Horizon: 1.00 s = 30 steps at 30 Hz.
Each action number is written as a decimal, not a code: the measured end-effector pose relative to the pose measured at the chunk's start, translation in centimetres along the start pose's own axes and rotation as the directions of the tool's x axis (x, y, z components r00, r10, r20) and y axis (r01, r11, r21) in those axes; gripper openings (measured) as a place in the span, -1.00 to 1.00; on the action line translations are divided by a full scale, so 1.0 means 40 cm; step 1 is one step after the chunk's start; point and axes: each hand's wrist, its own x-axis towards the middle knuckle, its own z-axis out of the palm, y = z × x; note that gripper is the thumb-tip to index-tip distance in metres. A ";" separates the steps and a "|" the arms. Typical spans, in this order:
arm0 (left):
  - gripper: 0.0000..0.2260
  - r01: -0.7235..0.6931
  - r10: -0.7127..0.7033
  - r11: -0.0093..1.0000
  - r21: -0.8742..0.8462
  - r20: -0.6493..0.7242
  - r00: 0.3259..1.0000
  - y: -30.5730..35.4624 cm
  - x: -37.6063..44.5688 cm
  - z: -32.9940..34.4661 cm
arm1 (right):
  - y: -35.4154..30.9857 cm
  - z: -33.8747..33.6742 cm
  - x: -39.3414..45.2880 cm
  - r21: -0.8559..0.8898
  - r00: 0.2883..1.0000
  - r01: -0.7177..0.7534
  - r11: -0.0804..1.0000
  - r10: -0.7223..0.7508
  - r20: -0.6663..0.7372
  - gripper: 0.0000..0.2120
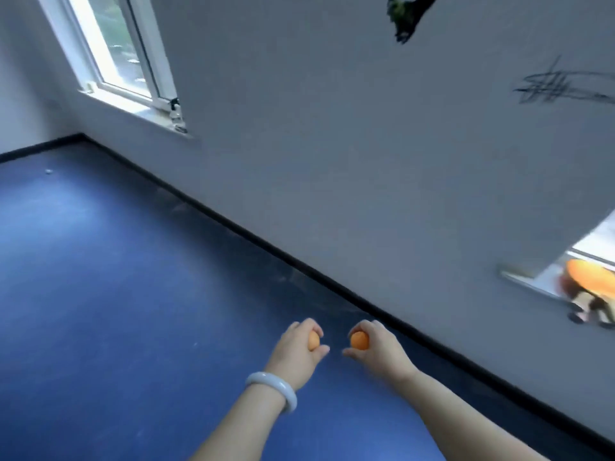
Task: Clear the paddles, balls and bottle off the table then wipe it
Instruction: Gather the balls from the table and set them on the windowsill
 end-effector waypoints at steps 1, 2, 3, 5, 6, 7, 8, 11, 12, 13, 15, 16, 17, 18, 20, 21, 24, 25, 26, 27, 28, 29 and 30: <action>-0.89 -0.039 0.037 0.999 0.027 0.050 0.998 0.050 0.024 0.041 | 0.050 -0.044 -0.012 0.023 0.998 -0.041 0.999 0.042 -0.039 -0.75; -0.89 -0.081 0.075 0.995 0.051 0.099 0.992 0.097 0.048 0.080 | 0.097 -0.087 -0.026 0.044 0.994 -0.078 0.996 0.081 -0.078 -0.75; -0.88 -0.120 0.109 0.990 0.069 0.145 0.983 0.141 0.072 0.117 | 0.139 -0.127 -0.039 0.064 0.986 -0.111 0.992 0.118 -0.114 -0.74; -0.87 -0.188 0.162 0.978 0.094 0.230 0.960 0.227 0.119 0.187 | 0.221 -0.204 -0.064 0.099 0.964 -0.177 0.979 0.193 -0.185 -0.73; -0.86 -0.218 0.183 0.971 0.102 0.271 0.945 0.268 0.142 0.222 | 0.259 -0.240 -0.076 0.119 0.949 -0.207 0.971 0.229 -0.217 -0.73; -0.87 -0.246 0.204 0.964 0.104 0.309 0.929 0.307 0.165 0.257 | 0.295 -0.274 -0.086 0.139 0.933 -0.234 0.962 0.263 -0.245 -0.74; -0.87 -0.273 0.225 0.957 0.102 0.340 0.913 0.345 0.187 0.291 | 0.330 -0.308 -0.094 0.157 0.917 -0.260 0.953 0.294 -0.268 -0.74; -0.87 -0.344 0.281 0.935 0.085 0.415 0.865 0.454 0.262 0.392 | 0.426 -0.404 -0.103 0.202 0.862 -0.334 0.921 0.385 -0.331 -0.74; -0.87 -0.371 0.302 0.925 0.081 0.434 0.849 0.490 0.288 0.424 | 0.455 -0.437 -0.101 0.213 0.843 -0.356 0.910 0.411 -0.347 -0.73; -0.86 -0.395 0.323 0.916 0.074 0.452 0.832 0.528 0.316 0.455 | 0.482 -0.470 -0.099 0.224 0.824 -0.376 0.899 0.435 -0.363 -0.72; -0.86 -0.432 0.351 0.900 0.059 0.487 0.799 0.602 0.370 0.513 | 0.532 -0.533 -0.091 0.251 0.790 -0.409 0.877 0.478 -0.384 -0.73; -0.86 -0.448 0.364 0.893 0.052 0.504 0.783 0.636 0.395 0.542 | 0.557 -0.560 -0.085 0.263 0.776 -0.422 0.868 0.496 -0.391 -0.73; -0.86 -0.462 0.374 0.885 0.046 0.520 0.768 0.668 0.417 0.570 | 0.580 -0.585 -0.078 0.270 0.762 -0.434 0.860 0.510 -0.399 -0.72; -0.86 -0.476 0.383 0.878 0.042 0.534 0.754 0.698 0.438 0.597 | 0.603 -0.607 -0.071 0.276 0.749 -0.443 0.853 0.521 -0.409 -0.71; -0.86 -0.504 0.391 0.862 0.050 0.567 0.725 0.752 0.476 0.648 | 0.645 -0.645 -0.057 0.304 0.726 -0.451 0.839 0.543 -0.423 -0.71; -0.86 -0.518 0.392 0.853 0.059 0.583 0.711 0.775 0.491 0.671 | 0.665 -0.661 -0.050 0.316 0.717 -0.454 0.833 0.552 -0.425 -0.72; -0.84 -0.541 0.382 0.838 0.076 0.625 0.681 0.835 0.524 0.732 | 0.719 -0.703 -0.034 0.354 0.697 -0.462 0.813 0.580 -0.422 -0.72; -0.84 -0.546 0.379 0.834 0.081 0.635 0.673 0.853 0.535 0.753 | 0.739 -0.718 -0.029 0.363 0.694 -0.463 0.809 0.585 -0.419 -0.72; -0.84 -0.549 0.374 0.831 0.087 0.644 0.668 0.870 0.546 0.775 | 0.760 -0.735 -0.023 0.367 0.692 -0.465 0.806 0.589 -0.417 -0.72; -0.83 -0.551 0.368 0.829 0.093 0.651 0.664 0.889 0.557 0.797 | 0.783 -0.755 -0.016 0.368 0.690 -0.467 0.804 0.592 -0.416 -0.72; -0.83 -0.551 0.362 0.829 0.099 0.656 0.663 0.908 0.567 0.820 | 0.808 -0.775 -0.009 0.369 0.690 -0.469 0.802 0.594 -0.413 -0.72; -0.83 -0.547 0.357 0.830 0.103 0.656 0.665 0.927 0.578 0.843 | 0.834 -0.796 -0.001 0.372 0.692 -0.468 0.801 0.595 -0.409 -0.72; -0.84 -0.541 0.352 0.834 0.107 0.652 0.672 0.947 0.590 0.868 | 0.861 -0.817 0.007 0.376 0.697 -0.465 0.801 0.593 -0.403 -0.73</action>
